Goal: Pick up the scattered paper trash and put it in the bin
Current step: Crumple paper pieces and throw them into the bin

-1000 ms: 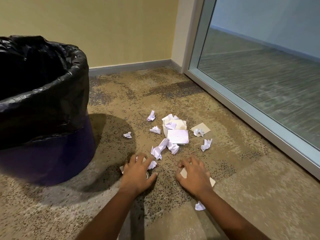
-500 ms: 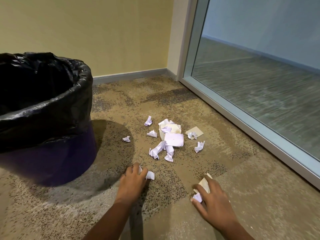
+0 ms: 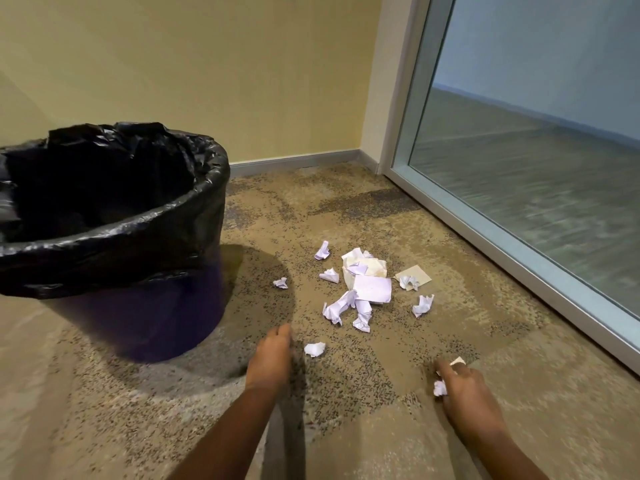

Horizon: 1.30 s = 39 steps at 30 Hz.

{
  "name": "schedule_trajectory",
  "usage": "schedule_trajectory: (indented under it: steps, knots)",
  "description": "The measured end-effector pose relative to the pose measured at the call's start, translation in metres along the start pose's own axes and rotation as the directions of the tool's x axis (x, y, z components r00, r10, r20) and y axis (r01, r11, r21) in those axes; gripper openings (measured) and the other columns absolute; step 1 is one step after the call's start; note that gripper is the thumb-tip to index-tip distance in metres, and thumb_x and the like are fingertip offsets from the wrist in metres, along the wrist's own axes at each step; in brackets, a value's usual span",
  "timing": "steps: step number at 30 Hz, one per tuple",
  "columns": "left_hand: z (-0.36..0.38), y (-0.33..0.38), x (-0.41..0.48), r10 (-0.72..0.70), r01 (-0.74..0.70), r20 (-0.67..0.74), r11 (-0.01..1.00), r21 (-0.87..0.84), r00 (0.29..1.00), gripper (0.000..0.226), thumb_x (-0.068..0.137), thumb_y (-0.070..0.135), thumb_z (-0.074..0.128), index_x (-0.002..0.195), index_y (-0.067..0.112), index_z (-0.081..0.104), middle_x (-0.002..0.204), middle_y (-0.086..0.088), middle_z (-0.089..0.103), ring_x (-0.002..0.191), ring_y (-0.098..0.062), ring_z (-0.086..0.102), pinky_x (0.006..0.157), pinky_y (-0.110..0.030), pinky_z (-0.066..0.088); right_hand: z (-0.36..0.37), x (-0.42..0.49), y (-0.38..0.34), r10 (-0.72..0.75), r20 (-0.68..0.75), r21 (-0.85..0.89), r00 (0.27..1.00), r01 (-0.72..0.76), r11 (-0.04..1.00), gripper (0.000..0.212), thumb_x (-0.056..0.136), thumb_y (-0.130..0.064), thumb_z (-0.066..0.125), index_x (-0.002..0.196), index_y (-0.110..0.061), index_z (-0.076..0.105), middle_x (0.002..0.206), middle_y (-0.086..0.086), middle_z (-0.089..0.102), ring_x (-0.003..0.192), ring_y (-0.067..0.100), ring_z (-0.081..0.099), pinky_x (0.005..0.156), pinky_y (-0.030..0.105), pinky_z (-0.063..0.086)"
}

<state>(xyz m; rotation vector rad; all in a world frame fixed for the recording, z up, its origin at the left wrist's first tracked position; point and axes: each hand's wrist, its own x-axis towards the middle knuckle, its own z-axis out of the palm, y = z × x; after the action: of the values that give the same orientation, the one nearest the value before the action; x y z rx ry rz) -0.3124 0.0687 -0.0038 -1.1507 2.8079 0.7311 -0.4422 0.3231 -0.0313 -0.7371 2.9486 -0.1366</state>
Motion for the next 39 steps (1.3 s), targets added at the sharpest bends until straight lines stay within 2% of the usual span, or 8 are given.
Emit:
schedule_trajectory:
  steps: [7, 11, 14, 18, 24, 31, 36, 39]
  knots:
    - [-0.025, 0.008, 0.009, -0.077, 0.060, -0.055, 0.962, -0.265, 0.996, 0.033, 0.085, -0.014, 0.035, 0.109, -0.001, 0.055, 0.112, -0.022, 0.060, 0.093, -0.030, 0.057, 0.077, -0.038, 0.045, -0.033, 0.002, -0.017, 0.130, -0.188, 0.434, 0.974, -0.036, 0.900, 0.026, 0.087, -0.006, 0.055, 0.113, -0.008, 0.059, 0.104, 0.019, 0.064, 0.086, 0.030, 0.058, 0.066, 0.030, 0.040]
    - [-0.050, 0.024, 0.009, -0.113, 0.063, -0.089, 0.897, -0.438, 0.990, 0.030, 0.087, -0.014, 0.032, 0.095, 0.006, 0.053, 0.110, -0.021, 0.061, 0.083, -0.027, 0.057, 0.063, -0.034, 0.049, -0.067, 0.004, -0.054, 0.134, -0.216, 0.682, 0.967, 0.052, 0.730, 0.013, 0.089, -0.006, 0.051, 0.091, -0.018, 0.057, 0.078, 0.013, 0.062, 0.057, 0.016, 0.051, 0.047, 0.024, 0.041]
    - [-0.082, 0.042, 0.005, -0.084, 0.005, -0.144, 0.877, -0.480, 0.986, 0.031, 0.091, -0.013, 0.034, 0.102, 0.007, 0.055, 0.103, -0.010, 0.057, 0.065, -0.012, 0.052, 0.043, -0.019, 0.042, -0.096, 0.010, -0.088, 0.124, -0.139, 0.815, 0.983, 0.043, 0.578, 0.022, 0.085, 0.001, 0.052, 0.092, -0.019, 0.057, 0.072, 0.001, 0.057, 0.056, 0.022, 0.058, 0.058, 0.040, 0.056]
    - [-0.141, 0.063, -0.002, -0.010, -0.166, -0.296, 0.811, -0.562, 0.955, 0.026, 0.095, -0.004, 0.041, 0.112, 0.009, 0.055, 0.096, -0.002, 0.052, 0.072, -0.018, 0.054, 0.057, -0.028, 0.045, -0.140, 0.015, -0.139, 0.034, -0.123, 0.915, 0.992, 0.100, 0.391, 0.024, 0.085, 0.004, 0.051, 0.091, -0.019, 0.056, 0.083, -0.015, 0.049, 0.065, 0.014, 0.058, 0.052, 0.027, 0.058]
    - [-0.239, 0.059, -0.009, -0.096, -0.358, -0.612, 0.736, -0.575, 0.785, 0.021, 0.094, 0.007, 0.050, 0.113, 0.008, 0.058, 0.100, -0.001, 0.055, 0.083, -0.014, 0.051, 0.049, -0.003, 0.039, -0.217, 0.020, -0.224, -0.135, -0.148, 0.984, 0.980, 0.160, 0.083, 0.031, 0.085, 0.007, 0.049, 0.078, -0.023, 0.053, 0.088, -0.003, 0.052, 0.075, 0.014, 0.058, 0.042, 0.016, 0.051]
    - [-0.292, 0.003, -0.009, -0.359, -0.141, -0.708, 0.829, -0.541, 0.609, 0.027, 0.095, 0.000, 0.041, 0.117, 0.007, 0.055, 0.125, -0.014, 0.056, 0.109, -0.028, 0.056, 0.084, -0.030, 0.043, -0.273, 0.031, -0.323, -0.268, -0.029, 0.983, 0.963, -0.020, -0.181, 0.022, 0.088, 0.005, 0.045, 0.081, -0.016, 0.047, 0.083, 0.009, 0.055, 0.064, 0.017, 0.056, 0.041, 0.021, 0.050]
    - [-0.289, -0.018, -0.009, -0.543, 0.205, -0.495, 0.787, -0.582, 0.678, 0.041, 0.094, 0.003, 0.043, 0.134, 0.006, 0.040, 0.147, -0.020, 0.033, 0.137, -0.041, 0.028, 0.111, -0.054, 0.026, -0.270, 0.036, -0.389, -0.240, 0.092, 0.990, 0.966, -0.115, -0.085, 0.020, 0.087, 0.000, 0.046, 0.072, -0.013, 0.047, 0.075, 0.011, 0.049, 0.070, 0.024, 0.052, 0.054, 0.034, 0.047]
    - [-0.291, -0.014, -0.010, -0.647, 0.291, -0.356, 0.676, -0.677, 0.674, 0.051, 0.093, 0.007, 0.044, 0.142, 0.007, 0.029, 0.155, -0.019, 0.016, 0.145, -0.044, -0.003, 0.110, -0.067, 0.000, -0.259, 0.034, -0.411, -0.200, 0.117, 0.993, 0.973, -0.112, 0.036, 0.024, 0.088, -0.013, 0.049, 0.110, -0.004, 0.052, 0.100, 0.014, 0.056, 0.080, 0.028, 0.055, 0.070, 0.034, 0.041]
